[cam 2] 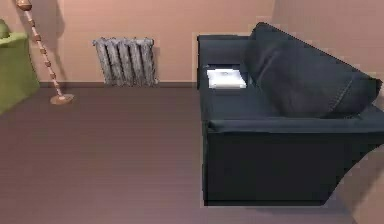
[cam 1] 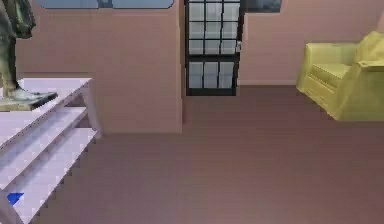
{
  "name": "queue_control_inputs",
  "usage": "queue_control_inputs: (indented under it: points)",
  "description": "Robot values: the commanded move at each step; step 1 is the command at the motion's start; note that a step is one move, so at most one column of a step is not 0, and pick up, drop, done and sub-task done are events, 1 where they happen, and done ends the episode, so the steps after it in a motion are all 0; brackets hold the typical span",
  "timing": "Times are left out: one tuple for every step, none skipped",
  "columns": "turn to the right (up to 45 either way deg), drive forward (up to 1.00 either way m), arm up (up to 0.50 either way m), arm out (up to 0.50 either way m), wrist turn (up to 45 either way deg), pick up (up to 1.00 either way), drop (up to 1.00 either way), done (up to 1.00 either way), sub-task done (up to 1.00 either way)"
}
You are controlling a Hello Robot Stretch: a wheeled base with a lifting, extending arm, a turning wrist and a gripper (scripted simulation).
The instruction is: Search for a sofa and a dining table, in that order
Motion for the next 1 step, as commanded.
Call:
queue_control_inputs:
  points:
    - [45.0, 0.0, 0.0, 0.0, 0.0, 0.0, 0.0, 0.0, 0.0]
